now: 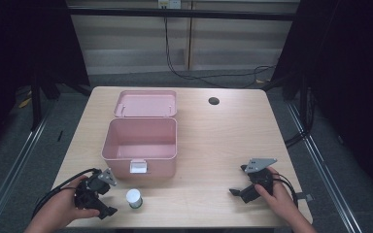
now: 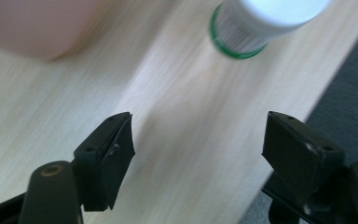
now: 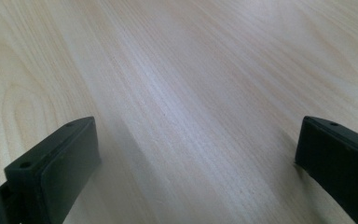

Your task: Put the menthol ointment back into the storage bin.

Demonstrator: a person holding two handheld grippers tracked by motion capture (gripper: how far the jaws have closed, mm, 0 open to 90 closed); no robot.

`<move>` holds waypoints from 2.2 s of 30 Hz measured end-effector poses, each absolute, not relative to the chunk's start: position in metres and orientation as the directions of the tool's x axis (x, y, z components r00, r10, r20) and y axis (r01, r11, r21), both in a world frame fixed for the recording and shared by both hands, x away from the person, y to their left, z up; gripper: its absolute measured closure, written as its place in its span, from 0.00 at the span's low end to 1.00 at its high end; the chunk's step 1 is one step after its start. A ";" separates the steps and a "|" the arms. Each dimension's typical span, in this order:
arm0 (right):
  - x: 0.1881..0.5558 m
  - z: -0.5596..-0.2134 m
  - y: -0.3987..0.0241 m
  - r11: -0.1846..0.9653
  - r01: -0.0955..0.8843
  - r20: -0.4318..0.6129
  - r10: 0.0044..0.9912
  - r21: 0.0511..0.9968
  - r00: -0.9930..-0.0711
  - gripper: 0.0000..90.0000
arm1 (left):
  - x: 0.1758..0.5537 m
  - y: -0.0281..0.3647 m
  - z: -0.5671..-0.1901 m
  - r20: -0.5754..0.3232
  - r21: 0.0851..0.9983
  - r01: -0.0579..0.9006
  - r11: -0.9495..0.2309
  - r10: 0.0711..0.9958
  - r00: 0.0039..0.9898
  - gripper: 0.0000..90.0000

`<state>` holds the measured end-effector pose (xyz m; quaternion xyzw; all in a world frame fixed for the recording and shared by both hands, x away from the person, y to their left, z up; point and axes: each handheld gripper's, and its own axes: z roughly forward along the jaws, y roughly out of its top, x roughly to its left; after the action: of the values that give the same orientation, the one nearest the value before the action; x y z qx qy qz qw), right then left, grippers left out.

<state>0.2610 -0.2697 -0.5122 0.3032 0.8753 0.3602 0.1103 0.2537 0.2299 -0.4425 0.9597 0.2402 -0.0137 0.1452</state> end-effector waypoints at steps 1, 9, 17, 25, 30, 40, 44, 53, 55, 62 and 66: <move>0.261 -0.512 -0.270 0.557 0.451 0.025 0.610 0.697 -0.792 0.00 | 0.254 0.226 -0.440 -0.099 0.270 0.463 -0.844 0.454 0.886 0.28; 0.261 -0.512 -0.270 0.556 0.451 0.025 0.611 0.698 -0.791 0.00 | 0.258 0.201 -0.437 -0.094 0.209 0.407 -0.889 0.396 0.913 0.28; 0.261 -0.512 -0.270 0.557 0.452 0.025 0.611 0.697 -0.792 0.00 | 0.261 0.183 -0.435 -0.086 0.183 0.372 -0.910 0.362 0.928 0.29; 0.261 -0.512 -0.270 0.556 0.452 0.026 0.611 0.697 -0.791 0.00 | 0.263 0.171 -0.431 -0.087 0.192 0.354 -0.916 0.343 0.935 0.31; 0.261 -0.512 -0.270 0.557 0.452 0.025 0.611 0.697 -0.792 0.00 | 0.264 0.167 -0.429 -0.083 0.199 0.341 -0.919 0.331 0.940 0.34; 0.261 -0.512 -0.270 0.557 0.452 0.025 0.611 0.697 -0.792 0.00 | 0.267 0.158 -0.426 -0.081 0.190 0.311 -0.931 0.301 0.950 0.37; 0.261 -0.512 -0.270 0.557 0.451 0.025 0.610 0.697 -0.792 0.00 | 0.268 0.155 -0.428 -0.075 0.191 0.312 -0.931 0.303 0.950 0.39; 0.261 -0.512 -0.270 0.557 0.452 0.025 0.611 0.697 -0.792 0.00 | 0.267 0.150 -0.428 -0.064 0.188 0.302 -0.935 0.295 0.953 0.44; 0.261 -0.512 -0.270 0.557 0.452 0.025 0.611 0.697 -0.791 0.00 | 0.268 0.149 -0.428 -0.063 0.183 0.302 -0.936 0.295 0.953 0.45; 0.261 -0.512 -0.270 0.557 0.451 0.025 0.610 0.697 -0.792 0.00 | 0.268 0.146 -0.428 -0.060 0.169 0.298 -0.940 0.291 0.955 0.51; 0.261 -0.512 -0.270 0.557 0.452 0.025 0.611 0.697 -0.792 0.00 | 0.269 0.146 -0.428 -0.062 0.158 0.294 -0.943 0.287 0.956 0.53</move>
<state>0.2610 -0.2697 -0.5122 0.3033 0.8753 0.3601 0.1104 0.2688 0.1463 -0.4275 0.9854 0.1474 -0.0189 0.0831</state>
